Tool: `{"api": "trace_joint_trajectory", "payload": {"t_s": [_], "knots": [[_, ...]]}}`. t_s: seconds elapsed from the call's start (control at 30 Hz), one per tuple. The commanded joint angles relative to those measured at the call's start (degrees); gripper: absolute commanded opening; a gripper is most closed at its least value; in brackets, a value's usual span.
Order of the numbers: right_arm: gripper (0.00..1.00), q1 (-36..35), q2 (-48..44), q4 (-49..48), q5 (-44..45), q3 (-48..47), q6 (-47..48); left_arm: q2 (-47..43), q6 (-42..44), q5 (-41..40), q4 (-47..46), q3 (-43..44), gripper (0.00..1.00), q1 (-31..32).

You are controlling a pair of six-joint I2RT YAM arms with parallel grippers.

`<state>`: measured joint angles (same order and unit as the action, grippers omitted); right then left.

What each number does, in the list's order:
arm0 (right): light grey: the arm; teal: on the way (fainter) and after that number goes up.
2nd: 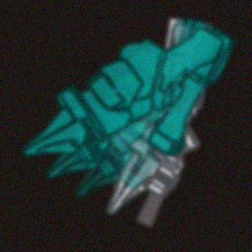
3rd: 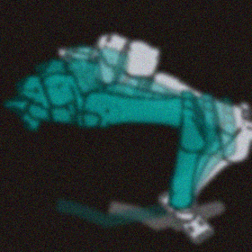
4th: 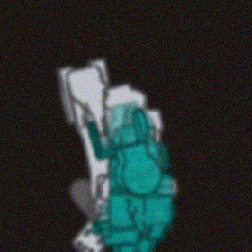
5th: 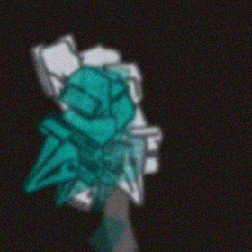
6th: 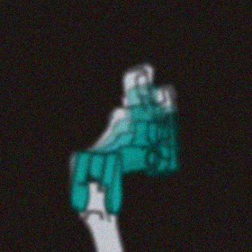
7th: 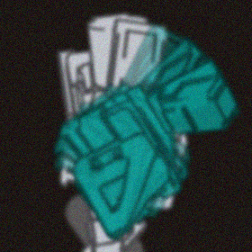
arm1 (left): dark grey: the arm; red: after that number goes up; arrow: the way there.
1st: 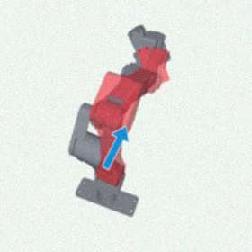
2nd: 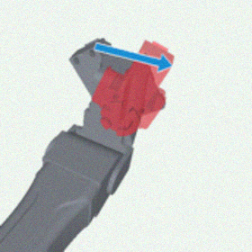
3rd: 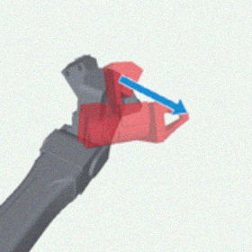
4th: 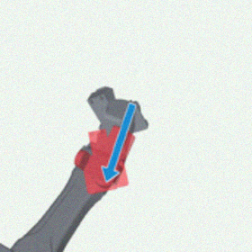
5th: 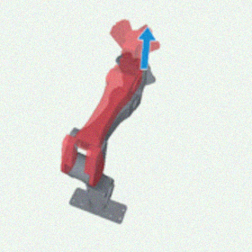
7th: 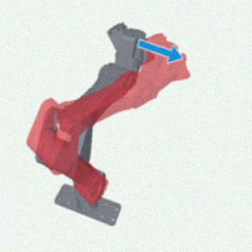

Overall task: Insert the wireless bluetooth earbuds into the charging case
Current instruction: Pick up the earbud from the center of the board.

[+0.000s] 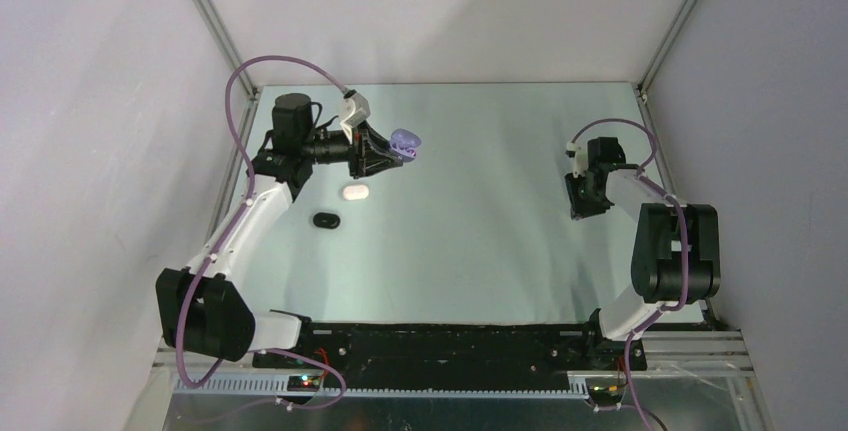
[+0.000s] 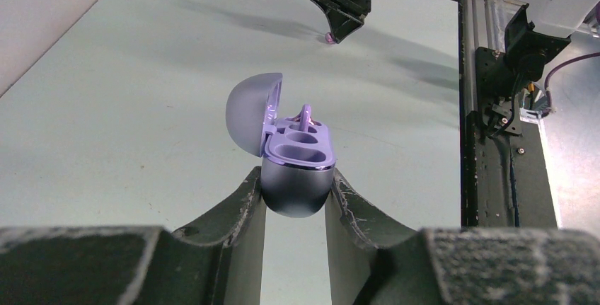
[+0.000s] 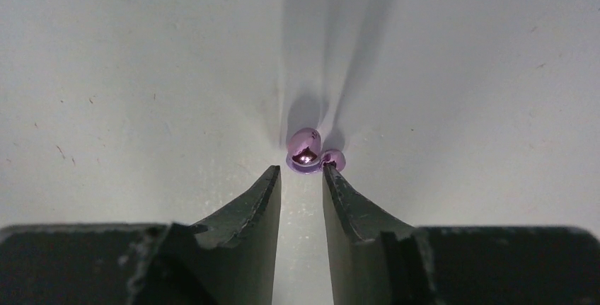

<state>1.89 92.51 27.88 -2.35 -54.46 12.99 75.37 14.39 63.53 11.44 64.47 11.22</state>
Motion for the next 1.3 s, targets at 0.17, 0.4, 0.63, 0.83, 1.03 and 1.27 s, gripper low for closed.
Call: {"api": "trace_joint_trajectory", "payload": {"t_s": [0.17,0.4,0.63,0.83,1.03,1.27], "knots": [[0.38,0.3,1.0,-0.4,-4.0,-2.1,7.5,-0.4,-0.8,0.3,-0.7,0.6,0.01,-0.3],[0.39,0.2,1.4,0.0,-5.4,-2.4,12.0,-0.2,-0.7,0.2,-0.2,1.0,0.01,-0.3],[0.37,0.2,2.8,-1.6,-2.6,-2.7,16.9,0.2,-0.3,0.0,0.8,1.8,0.02,-0.3],[0.36,0.3,4.7,-1.1,-1.8,-4.8,19.9,0.4,0.3,-0.1,1.8,2.1,0.02,-0.3],[0.34,0.3,5.9,-0.6,-2.3,-7.3,21.1,0.3,0.3,-0.3,2.1,2.2,0.02,-0.3],[0.17,0.3,7.1,1.7,-3.4,-9.7,17.2,0.4,0.6,-0.3,2.2,2.4,0.02,-0.3]]}}
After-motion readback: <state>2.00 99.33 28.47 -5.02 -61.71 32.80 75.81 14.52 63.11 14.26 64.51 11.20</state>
